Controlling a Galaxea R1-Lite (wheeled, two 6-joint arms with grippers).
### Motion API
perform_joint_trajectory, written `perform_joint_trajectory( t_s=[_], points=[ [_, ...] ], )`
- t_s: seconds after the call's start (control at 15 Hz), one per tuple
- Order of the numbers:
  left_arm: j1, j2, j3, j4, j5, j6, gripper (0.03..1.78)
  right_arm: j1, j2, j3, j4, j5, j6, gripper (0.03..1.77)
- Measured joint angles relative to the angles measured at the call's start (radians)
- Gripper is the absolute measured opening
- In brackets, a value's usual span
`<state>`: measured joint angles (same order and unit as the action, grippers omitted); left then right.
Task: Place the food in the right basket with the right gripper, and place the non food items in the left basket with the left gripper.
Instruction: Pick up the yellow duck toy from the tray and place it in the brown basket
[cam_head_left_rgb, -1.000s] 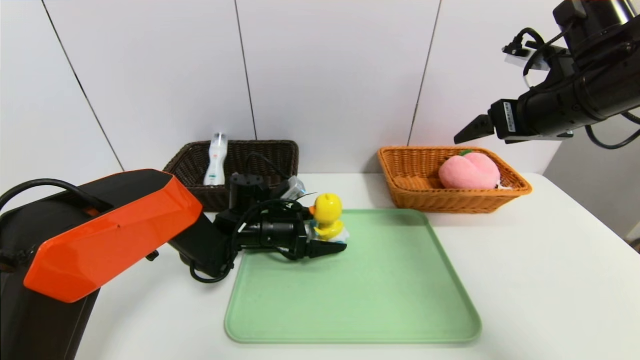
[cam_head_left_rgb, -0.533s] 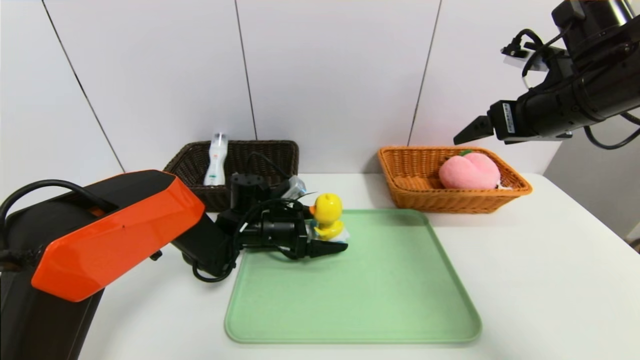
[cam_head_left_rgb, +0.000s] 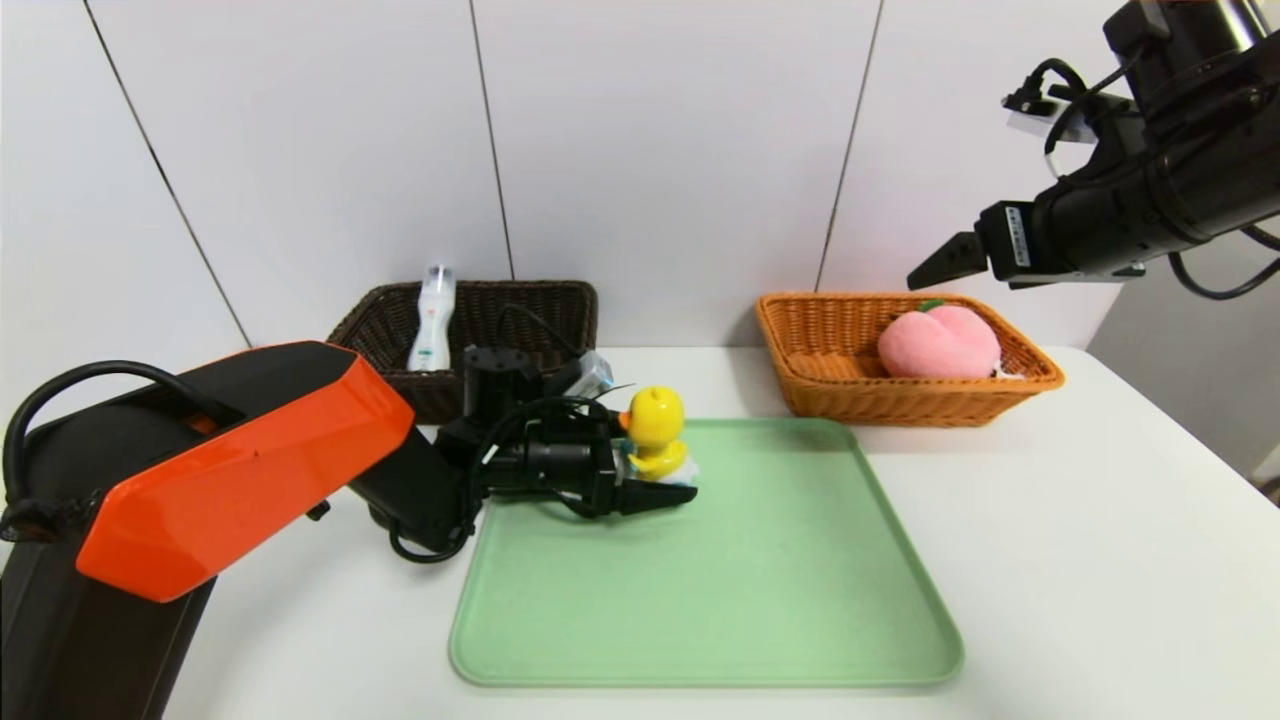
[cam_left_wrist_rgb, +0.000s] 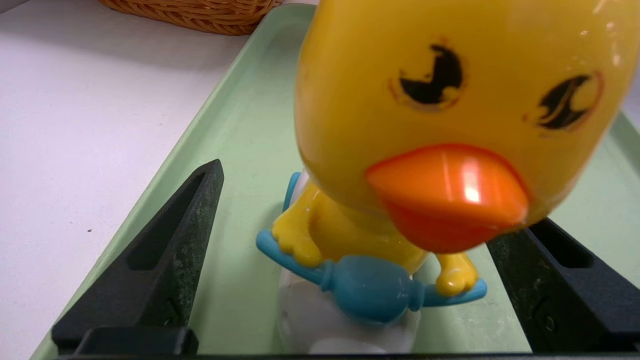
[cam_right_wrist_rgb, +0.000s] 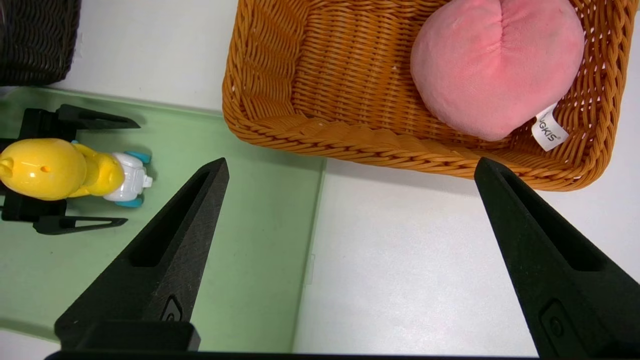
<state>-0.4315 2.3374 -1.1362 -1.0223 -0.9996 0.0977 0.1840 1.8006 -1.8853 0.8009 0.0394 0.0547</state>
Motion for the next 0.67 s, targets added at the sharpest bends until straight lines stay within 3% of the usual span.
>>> perform_joint_trajectory(
  t_s=[0.33,0.67],
  points=[
    [0.0,0.011,-0.009,-0.001,0.0,0.0,1.69,0.0,-0.001,0.0,0.0,0.0,-0.001,1.69],
    [-0.001,0.022,-0.024,-0.001,0.0,0.0,0.98,0.0,0.0,-0.001,0.0,0.0,-0.005,1.69]
  ],
)
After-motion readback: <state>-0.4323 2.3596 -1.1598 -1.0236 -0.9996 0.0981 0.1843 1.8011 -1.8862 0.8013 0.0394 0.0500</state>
